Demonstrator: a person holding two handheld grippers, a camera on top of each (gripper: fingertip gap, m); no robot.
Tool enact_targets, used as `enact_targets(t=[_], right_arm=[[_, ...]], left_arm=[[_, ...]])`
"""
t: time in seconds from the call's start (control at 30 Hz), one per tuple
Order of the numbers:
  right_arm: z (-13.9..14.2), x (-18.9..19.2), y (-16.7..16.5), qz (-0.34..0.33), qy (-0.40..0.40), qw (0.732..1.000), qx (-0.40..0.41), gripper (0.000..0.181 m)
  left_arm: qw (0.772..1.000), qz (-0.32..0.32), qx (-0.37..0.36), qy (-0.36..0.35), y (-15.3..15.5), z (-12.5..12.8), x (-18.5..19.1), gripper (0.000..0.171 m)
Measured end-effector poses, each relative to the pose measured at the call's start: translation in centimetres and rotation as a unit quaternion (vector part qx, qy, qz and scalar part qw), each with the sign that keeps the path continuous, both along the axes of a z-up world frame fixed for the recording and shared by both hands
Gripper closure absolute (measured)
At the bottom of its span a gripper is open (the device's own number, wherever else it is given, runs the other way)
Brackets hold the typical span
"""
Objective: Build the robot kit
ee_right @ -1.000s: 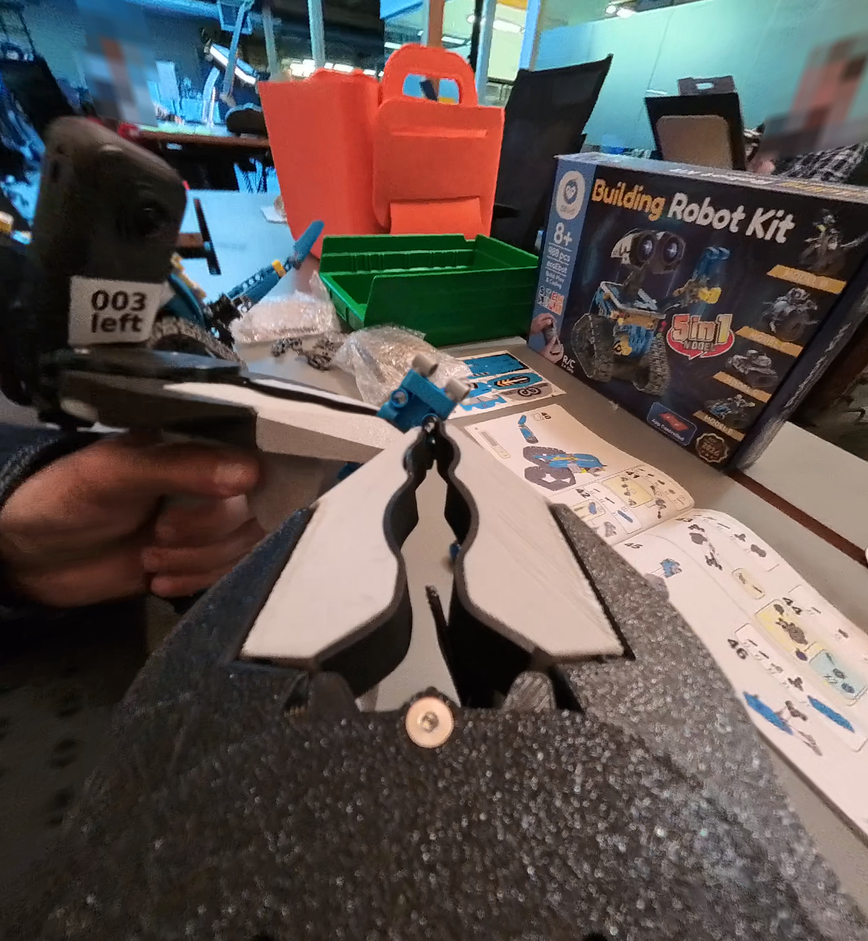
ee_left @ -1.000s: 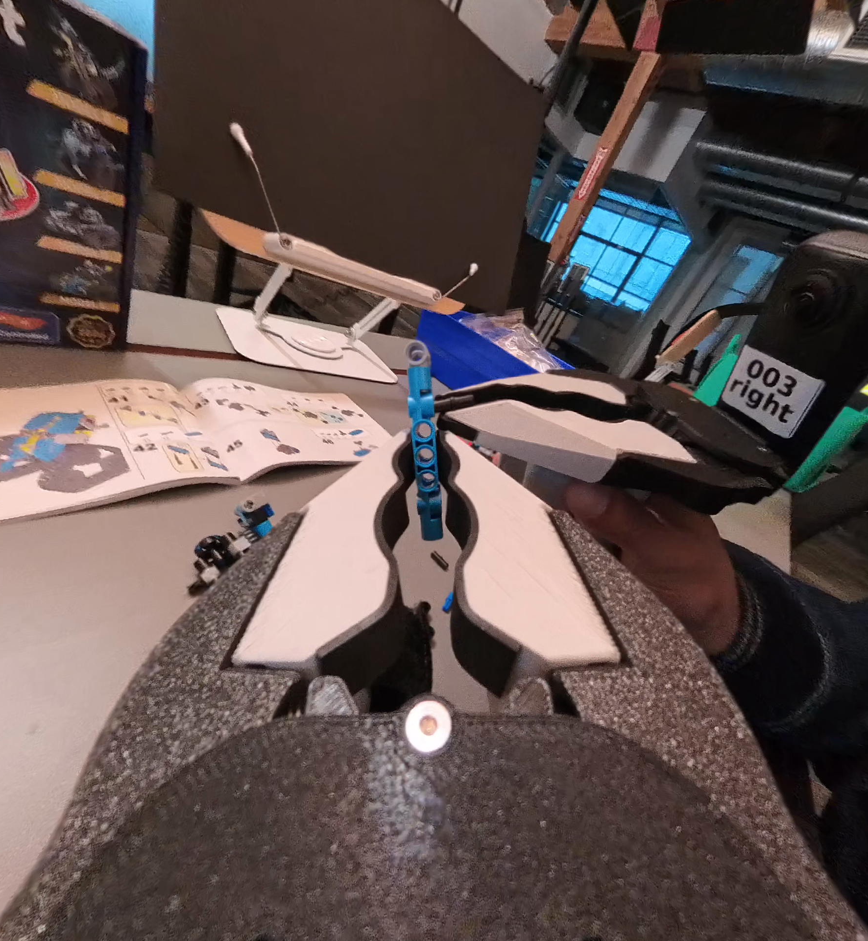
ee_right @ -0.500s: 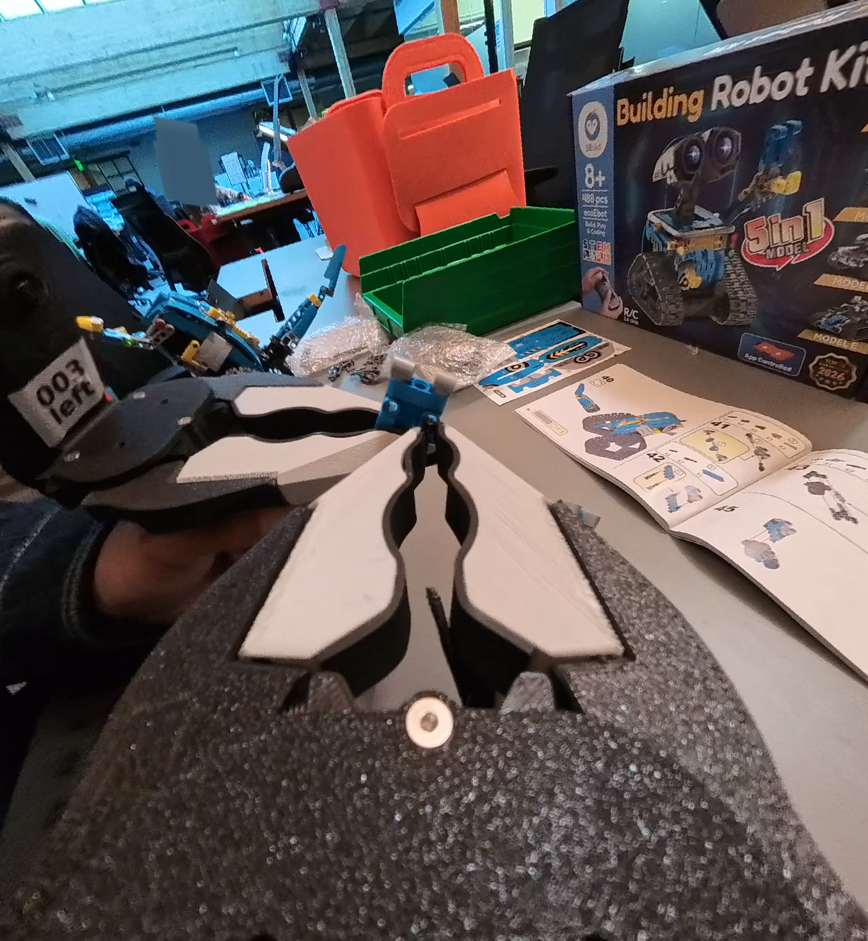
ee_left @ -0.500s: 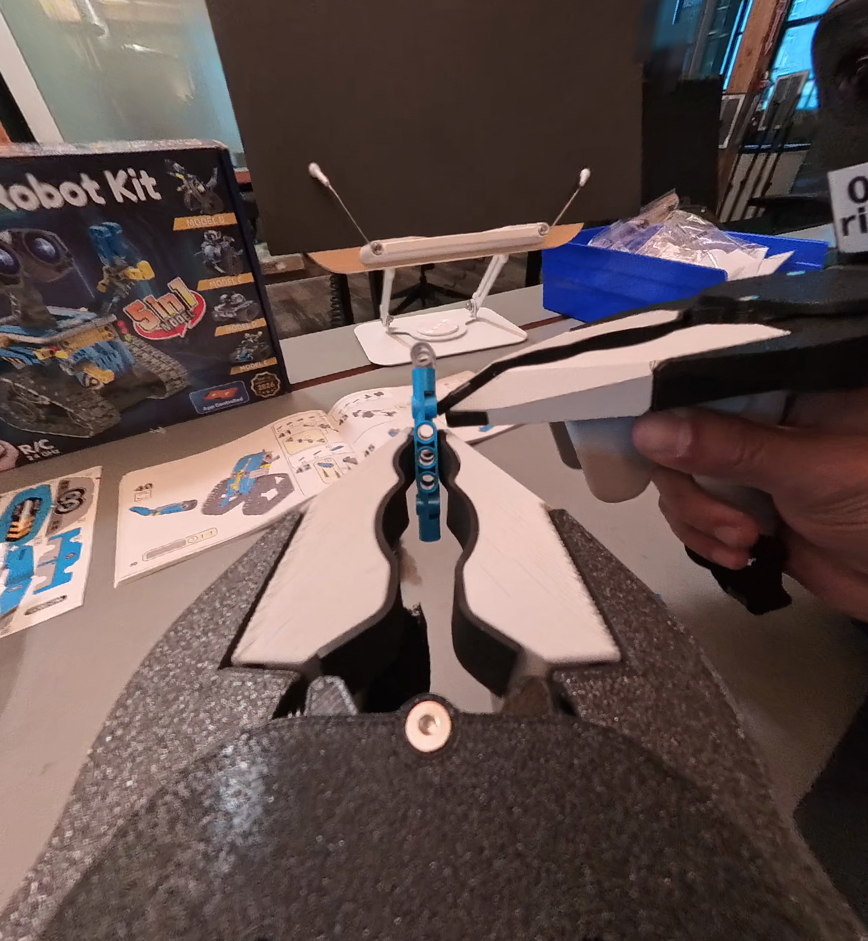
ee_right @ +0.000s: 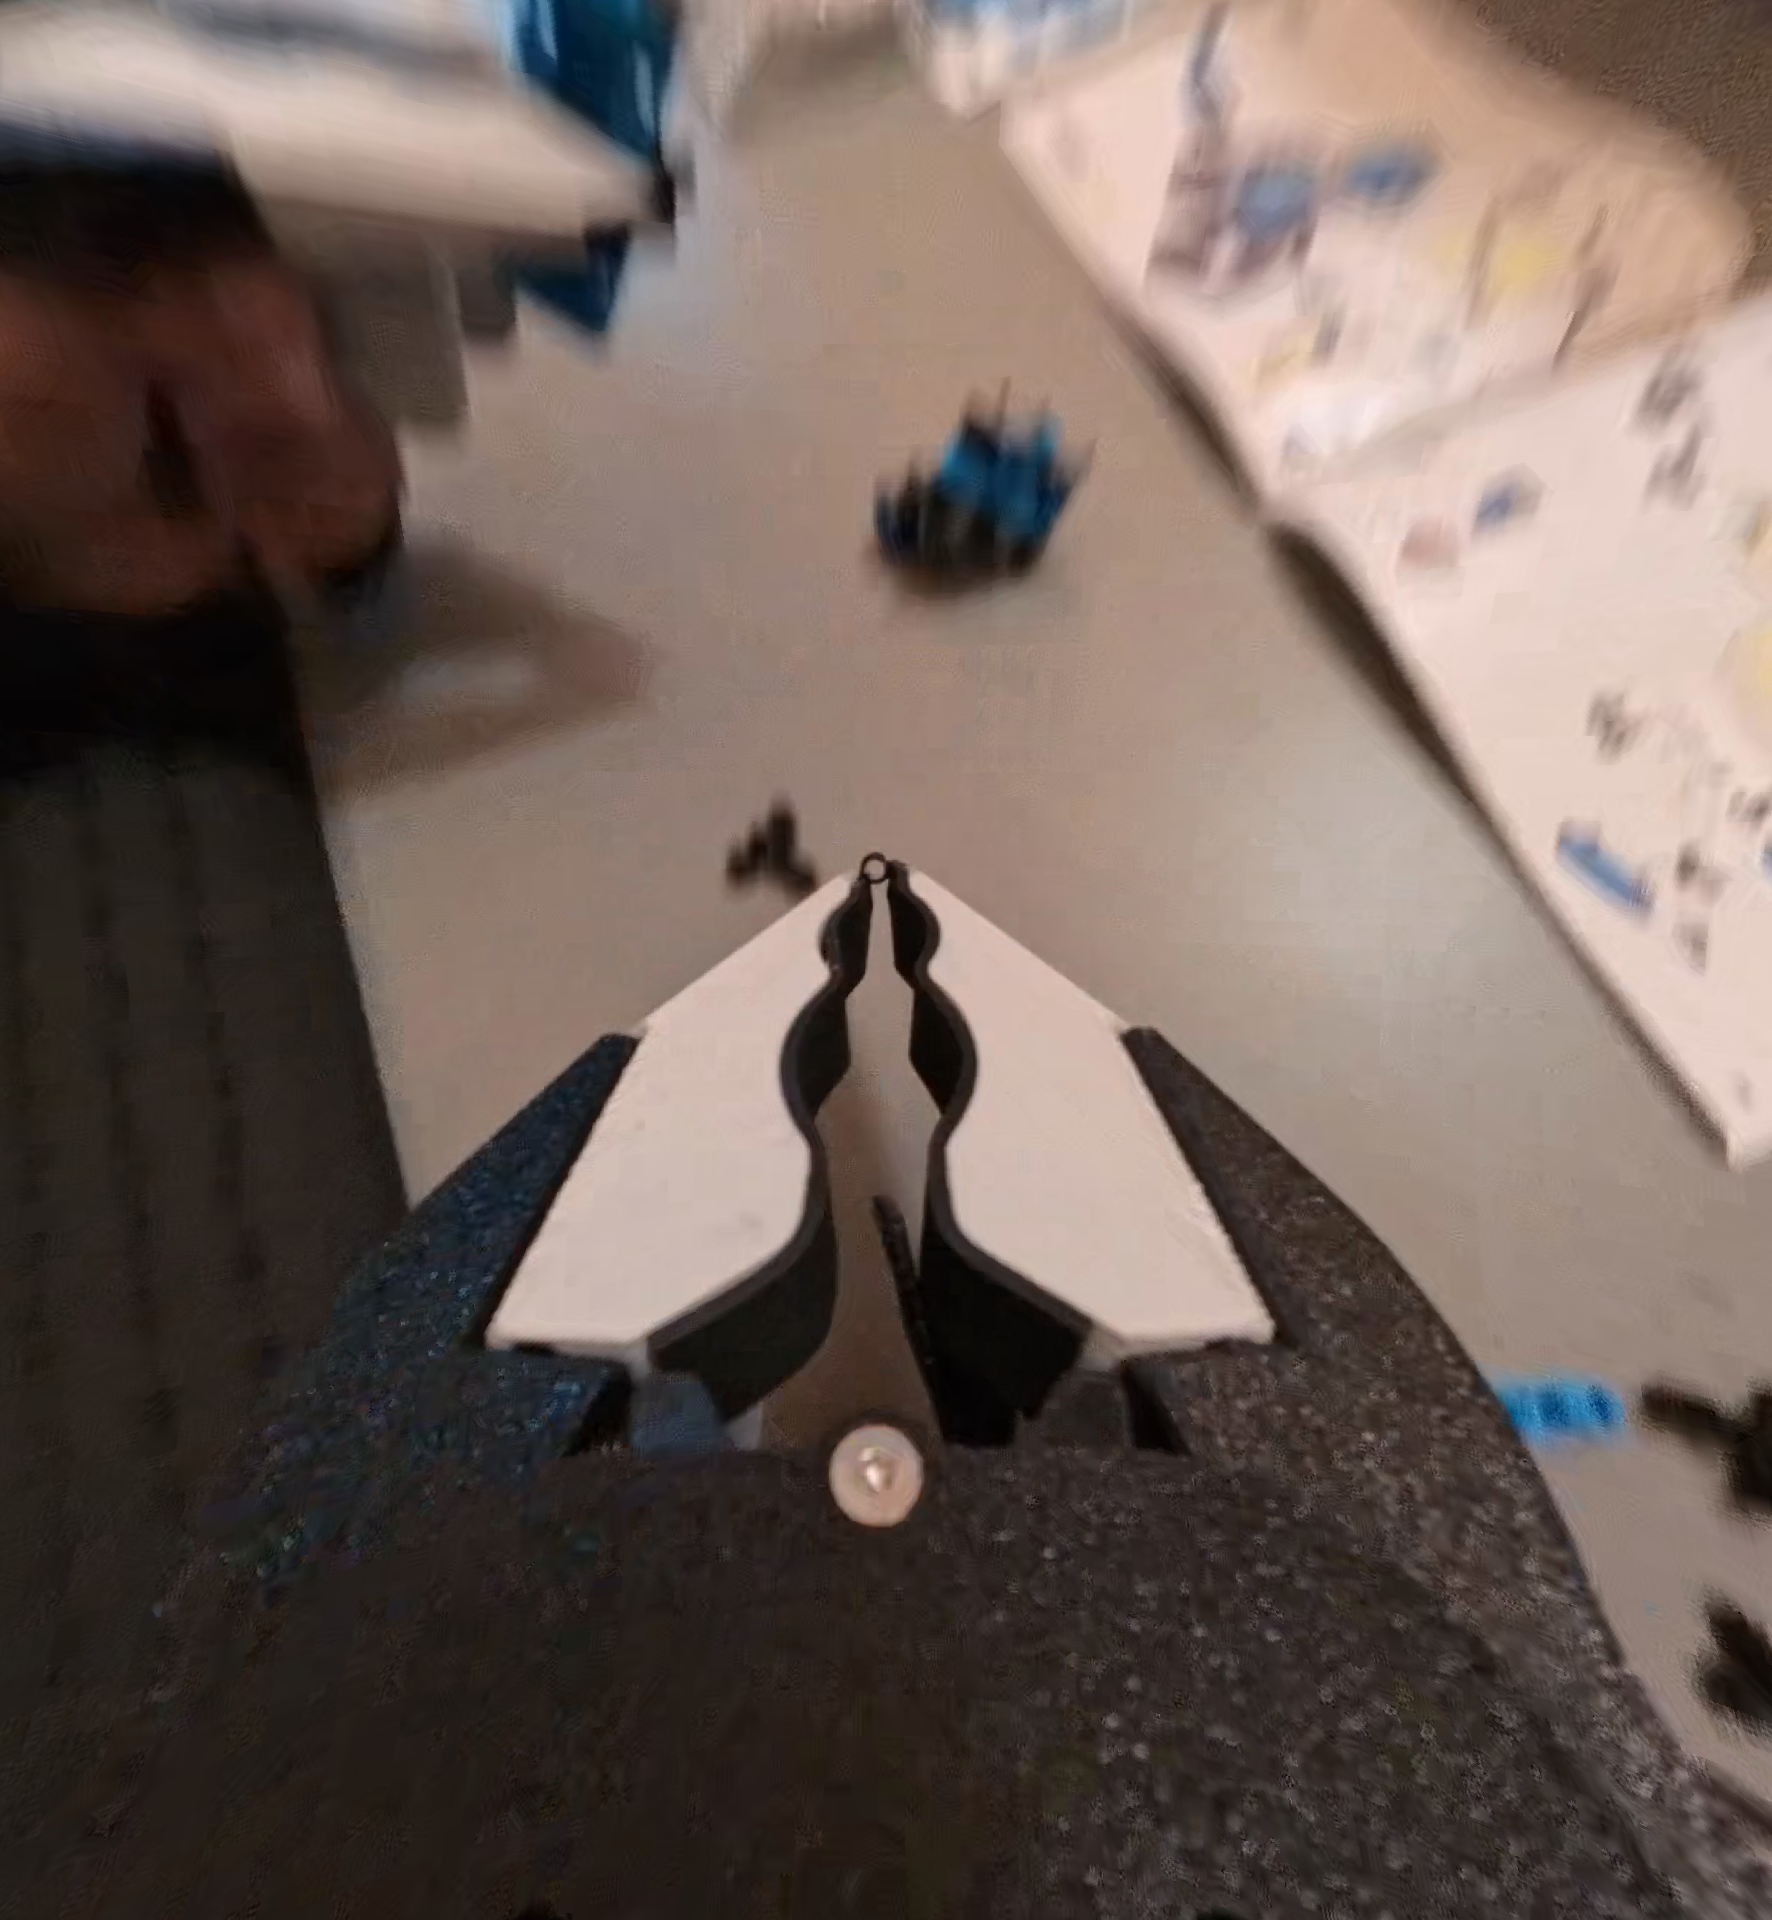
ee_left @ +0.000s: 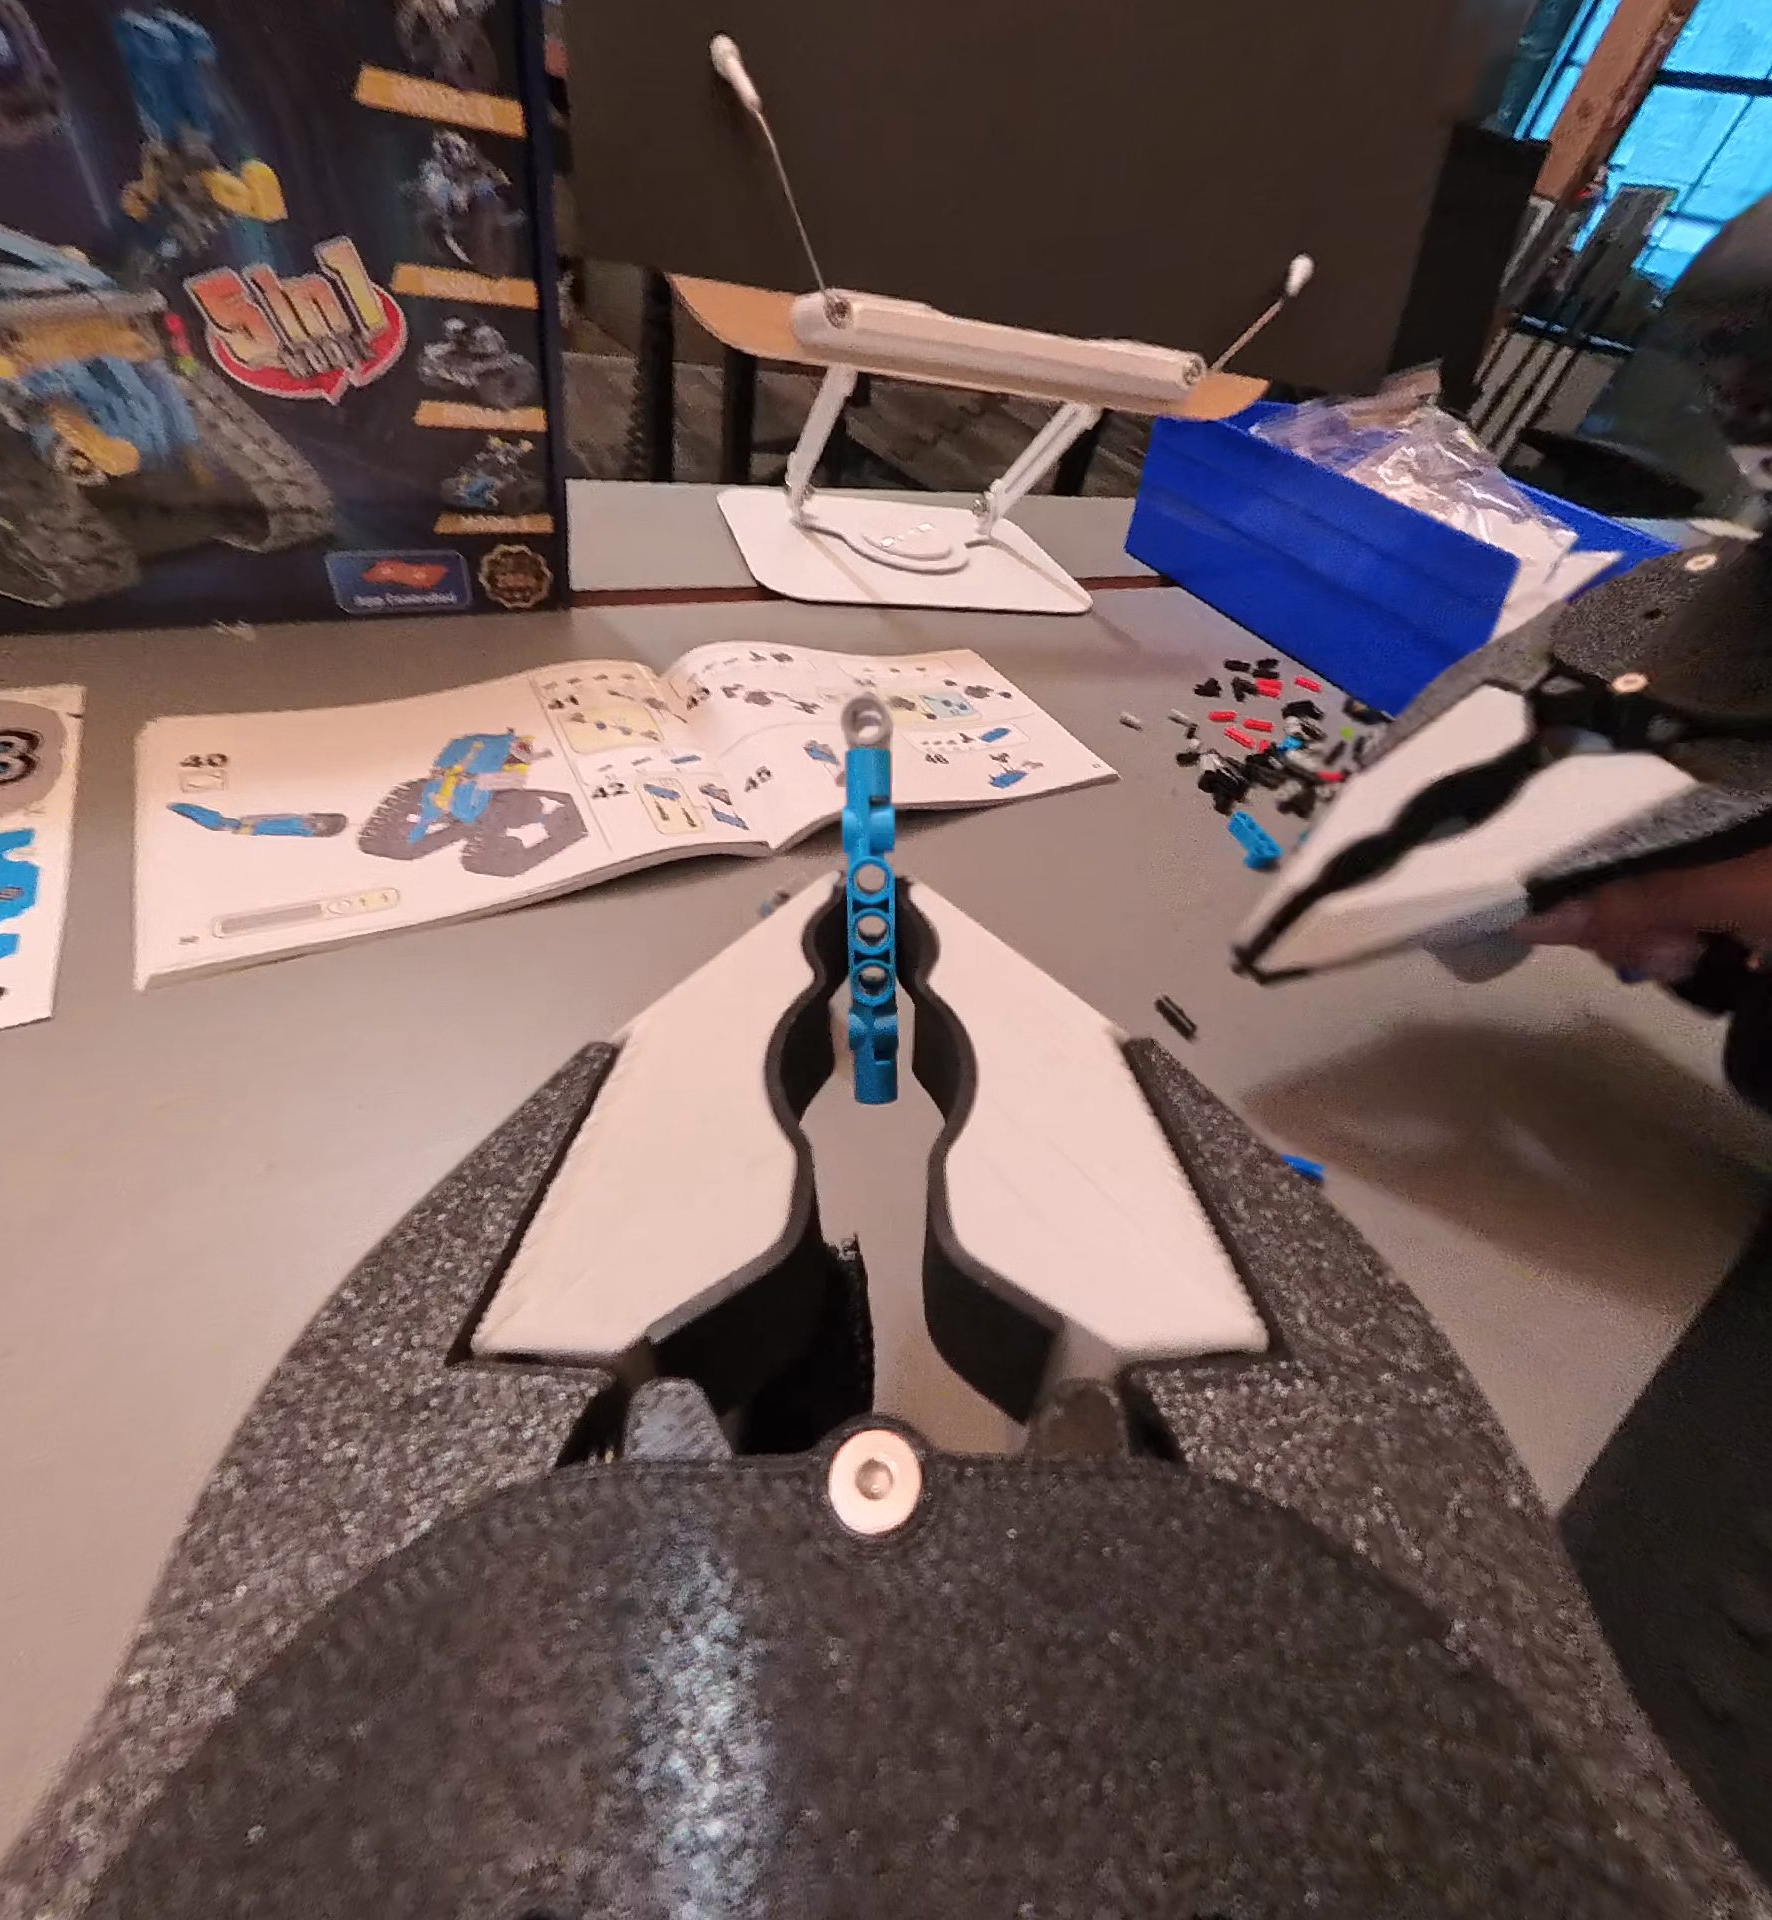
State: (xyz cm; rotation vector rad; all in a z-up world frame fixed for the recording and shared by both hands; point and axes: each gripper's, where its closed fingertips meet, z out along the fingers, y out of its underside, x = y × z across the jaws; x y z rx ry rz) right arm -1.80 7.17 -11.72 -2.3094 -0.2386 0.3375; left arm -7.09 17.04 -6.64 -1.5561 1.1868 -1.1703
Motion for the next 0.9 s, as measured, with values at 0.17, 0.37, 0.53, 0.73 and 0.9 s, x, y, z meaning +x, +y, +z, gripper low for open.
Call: enact_targets(t=[0.17, 0.37, 0.53, 0.73, 0.9], right_arm=[[-3.9, 1.6, -10.8, 0.098, -0.099, 0.974, -0.178, 0.178], [-4.2, 3.0, -13.8, 0.080, -0.108, 0.969, -0.208, 0.177], [-4.6, 3.5, -13.9, 0.086, -0.126, 0.964, -0.219, 0.177], [-4.8, 3.4, -13.9, 0.093, -0.139, 0.958, -0.233, 0.177], [-4.9, 3.4, -14.0, 0.091, -0.136, 0.958, -0.234, 0.177]], left_arm=[[0.999, -0.046, 0.012, 0.019, -2.1, -0.6, 0.5, 0.164], [0.997, -0.069, 0.020, 0.033, -3.2, -1.1, 0.6, 0.164], [0.997, -0.072, 0.010, 0.034, -3.1, -1.3, 0.6, 0.164], [0.997, -0.075, 0.010, 0.035, -3.2, -1.3, 0.6, 0.164], [0.997, -0.075, 0.008, 0.035, -3.2, -1.3, 0.6, 0.164]])
